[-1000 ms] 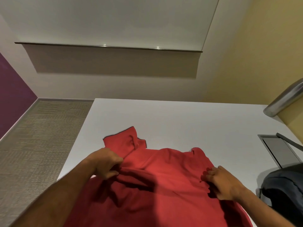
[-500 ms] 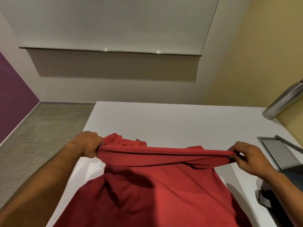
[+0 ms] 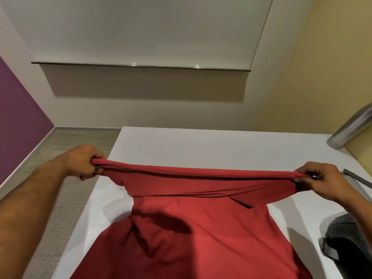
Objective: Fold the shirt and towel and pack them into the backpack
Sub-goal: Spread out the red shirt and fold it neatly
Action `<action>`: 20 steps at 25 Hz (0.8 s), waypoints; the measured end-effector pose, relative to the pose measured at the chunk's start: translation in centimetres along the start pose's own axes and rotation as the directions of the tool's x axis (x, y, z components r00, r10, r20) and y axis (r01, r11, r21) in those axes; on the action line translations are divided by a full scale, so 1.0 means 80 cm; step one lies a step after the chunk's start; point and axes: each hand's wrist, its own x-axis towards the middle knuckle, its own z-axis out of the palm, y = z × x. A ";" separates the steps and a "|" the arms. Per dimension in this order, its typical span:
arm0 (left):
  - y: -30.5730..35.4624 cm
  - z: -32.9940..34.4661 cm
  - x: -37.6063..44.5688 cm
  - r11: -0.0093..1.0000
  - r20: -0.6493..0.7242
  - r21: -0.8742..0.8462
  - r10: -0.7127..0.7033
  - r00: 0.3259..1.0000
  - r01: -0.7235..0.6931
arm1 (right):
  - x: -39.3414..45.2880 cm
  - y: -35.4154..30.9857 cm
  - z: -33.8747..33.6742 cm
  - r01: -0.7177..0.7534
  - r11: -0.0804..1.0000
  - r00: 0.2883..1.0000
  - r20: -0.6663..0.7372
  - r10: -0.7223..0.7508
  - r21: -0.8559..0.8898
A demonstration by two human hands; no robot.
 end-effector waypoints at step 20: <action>0.082 0.091 0.185 0.942 -0.377 -0.229 -0.318 0.870 0.245 | 0.130 0.017 0.092 -0.253 0.954 0.936 -0.292 0.199 -0.160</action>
